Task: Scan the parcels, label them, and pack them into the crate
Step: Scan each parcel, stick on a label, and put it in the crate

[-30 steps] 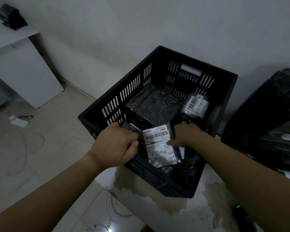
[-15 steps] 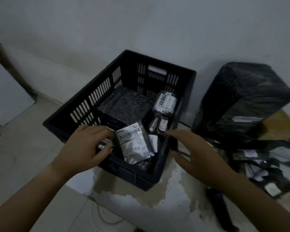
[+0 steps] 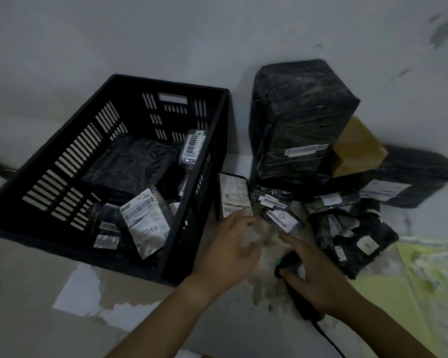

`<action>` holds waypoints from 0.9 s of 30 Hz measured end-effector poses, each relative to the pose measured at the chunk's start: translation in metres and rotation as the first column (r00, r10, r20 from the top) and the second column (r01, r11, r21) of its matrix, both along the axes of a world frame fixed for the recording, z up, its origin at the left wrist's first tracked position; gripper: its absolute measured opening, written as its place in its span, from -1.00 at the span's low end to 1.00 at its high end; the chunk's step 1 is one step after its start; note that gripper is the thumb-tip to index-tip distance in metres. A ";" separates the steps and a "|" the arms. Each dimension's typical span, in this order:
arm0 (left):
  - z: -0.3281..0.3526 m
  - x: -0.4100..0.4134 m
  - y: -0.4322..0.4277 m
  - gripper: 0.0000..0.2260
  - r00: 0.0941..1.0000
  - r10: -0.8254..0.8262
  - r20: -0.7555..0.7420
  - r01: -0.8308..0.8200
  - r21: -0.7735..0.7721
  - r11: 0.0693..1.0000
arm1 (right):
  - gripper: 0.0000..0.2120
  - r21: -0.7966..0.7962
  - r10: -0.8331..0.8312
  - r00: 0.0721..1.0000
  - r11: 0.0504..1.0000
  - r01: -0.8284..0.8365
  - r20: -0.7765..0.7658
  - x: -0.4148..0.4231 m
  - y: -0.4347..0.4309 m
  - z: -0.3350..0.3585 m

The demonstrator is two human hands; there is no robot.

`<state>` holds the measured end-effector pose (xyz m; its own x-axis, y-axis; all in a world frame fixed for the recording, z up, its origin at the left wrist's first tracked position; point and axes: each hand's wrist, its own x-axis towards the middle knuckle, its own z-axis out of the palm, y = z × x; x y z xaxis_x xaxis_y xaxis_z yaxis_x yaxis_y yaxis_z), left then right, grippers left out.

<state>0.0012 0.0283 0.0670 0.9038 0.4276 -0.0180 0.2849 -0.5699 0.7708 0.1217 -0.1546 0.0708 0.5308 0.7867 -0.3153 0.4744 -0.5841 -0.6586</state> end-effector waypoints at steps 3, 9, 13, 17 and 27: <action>-0.035 0.025 0.004 -0.39 0.941 0.283 -0.185 -0.320 -0.210 0.924 | -0.40 0.035 -0.014 0.999 0.999 0.016 -0.041 0.018 -0.009 -0.007; -0.077 0.055 0.030 -0.33 0.854 0.443 -0.272 -0.508 -0.255 0.823 | -0.32 0.012 -0.017 1.000 1.000 0.017 0.015 0.054 0.004 -0.027; -0.086 0.077 0.038 -0.43 0.835 0.442 -0.326 -0.543 -0.365 0.756 | -0.37 -0.033 -0.005 1.000 0.999 0.005 -0.008 0.071 0.049 -0.046; -0.102 0.084 0.044 -0.52 0.839 0.438 -0.321 -0.536 -0.359 0.764 | -0.43 -0.002 -0.045 0.961 0.999 0.047 -0.273 0.072 0.097 -0.068; -0.119 0.034 0.024 -0.51 0.844 0.410 -0.346 -0.530 -0.419 0.737 | -0.68 -0.010 -0.036 0.978 0.999 0.034 -0.203 0.043 0.093 -0.085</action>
<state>0.0349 0.0519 -0.0521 0.5348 0.6758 -0.5072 0.6069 0.1105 0.7871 0.1648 -0.0620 -0.0140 0.4821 0.7663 -0.4246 0.3103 -0.6026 -0.7352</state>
